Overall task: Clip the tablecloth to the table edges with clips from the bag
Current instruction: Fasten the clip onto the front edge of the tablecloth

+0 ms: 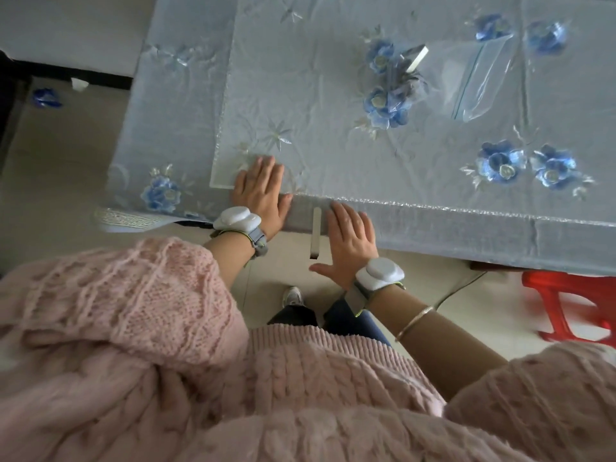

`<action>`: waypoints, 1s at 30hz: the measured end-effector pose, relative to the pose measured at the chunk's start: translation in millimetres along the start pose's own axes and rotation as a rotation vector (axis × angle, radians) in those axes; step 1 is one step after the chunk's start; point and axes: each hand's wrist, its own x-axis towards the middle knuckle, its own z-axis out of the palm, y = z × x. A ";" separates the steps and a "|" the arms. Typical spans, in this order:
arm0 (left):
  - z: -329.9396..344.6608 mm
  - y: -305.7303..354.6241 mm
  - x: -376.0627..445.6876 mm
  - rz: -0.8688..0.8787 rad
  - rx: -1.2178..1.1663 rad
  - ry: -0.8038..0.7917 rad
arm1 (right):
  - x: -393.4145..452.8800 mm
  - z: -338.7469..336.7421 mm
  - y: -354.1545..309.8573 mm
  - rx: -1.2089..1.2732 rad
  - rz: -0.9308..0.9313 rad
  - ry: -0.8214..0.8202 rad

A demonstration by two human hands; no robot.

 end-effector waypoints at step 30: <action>-26.6 23.6 26.3 0.081 -0.017 0.037 | 27.5 -50.9 50.3 0.323 0.005 -0.022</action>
